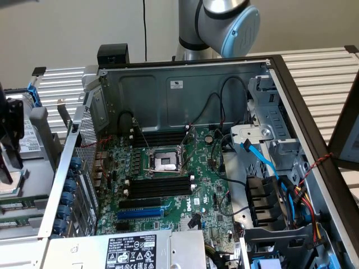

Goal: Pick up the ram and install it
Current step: 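Pick up the ram and move it above insertion slot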

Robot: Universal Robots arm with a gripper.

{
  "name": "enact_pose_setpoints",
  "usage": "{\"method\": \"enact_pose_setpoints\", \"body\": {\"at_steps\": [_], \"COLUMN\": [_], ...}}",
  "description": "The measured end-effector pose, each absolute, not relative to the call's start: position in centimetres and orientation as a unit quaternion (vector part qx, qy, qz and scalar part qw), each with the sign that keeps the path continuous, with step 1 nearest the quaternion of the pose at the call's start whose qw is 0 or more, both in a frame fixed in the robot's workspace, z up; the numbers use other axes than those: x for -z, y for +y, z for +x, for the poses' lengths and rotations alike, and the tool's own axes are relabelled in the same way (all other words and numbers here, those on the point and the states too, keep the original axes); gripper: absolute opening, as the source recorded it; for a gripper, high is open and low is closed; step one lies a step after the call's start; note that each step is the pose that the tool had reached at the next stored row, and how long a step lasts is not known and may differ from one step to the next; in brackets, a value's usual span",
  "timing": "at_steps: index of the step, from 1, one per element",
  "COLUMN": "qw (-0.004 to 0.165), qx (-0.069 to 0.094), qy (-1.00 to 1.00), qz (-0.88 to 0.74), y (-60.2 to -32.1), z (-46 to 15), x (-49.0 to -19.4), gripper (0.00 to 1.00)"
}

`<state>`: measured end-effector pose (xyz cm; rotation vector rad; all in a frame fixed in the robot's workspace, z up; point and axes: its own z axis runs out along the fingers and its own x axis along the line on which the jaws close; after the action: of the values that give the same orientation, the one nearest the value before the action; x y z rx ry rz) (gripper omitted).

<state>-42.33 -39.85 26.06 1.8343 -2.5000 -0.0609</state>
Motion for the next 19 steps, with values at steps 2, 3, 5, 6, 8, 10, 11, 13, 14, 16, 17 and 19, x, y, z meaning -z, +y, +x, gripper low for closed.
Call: {"method": "enact_pose_setpoints", "body": {"at_steps": [2, 3, 5, 6, 8, 10, 11, 13, 14, 16, 17, 19], "qw": [0.021, 0.022, 0.024, 0.025, 0.026, 0.026, 0.024, 0.016, 0.011, 0.003, 0.001, -0.003], "qx": [0.018, 0.017, 0.015, 0.013, 0.011, 0.007, 0.003, -0.006, -0.012, -0.019, -0.021, -0.024], "qy": [-0.798, -0.795, -0.788, -0.785, -0.778, -0.772, -0.769, -0.765, -0.763, -0.761, -0.761, -0.761], "qz": [0.602, 0.607, 0.615, 0.619, 0.628, 0.635, 0.639, 0.644, 0.646, 0.648, 0.648, 0.648], "y": [-39.85, -39.85, -39.85, -39.85, -39.85, -39.85, -39.85, -39.85, -39.86, -39.96, -40.04, -40.27], "z": [-42.33, -42.33, -42.33, -42.33, -42.33, -42.34, -42.33, -42.33, -42.33, -42.36, -42.42, -42.58], "x": [-26.0, -25.98, -25.95, -25.93, -25.91, -25.91, -25.9, -25.89, -25.88, -25.87, -25.86, -25.79], "gripper": [0.38, 0.38, 0.38, 0.38, 0.38, 0.38, 0.38, 0.38, 0.38, 0.38, 0.38, 0.38]}}
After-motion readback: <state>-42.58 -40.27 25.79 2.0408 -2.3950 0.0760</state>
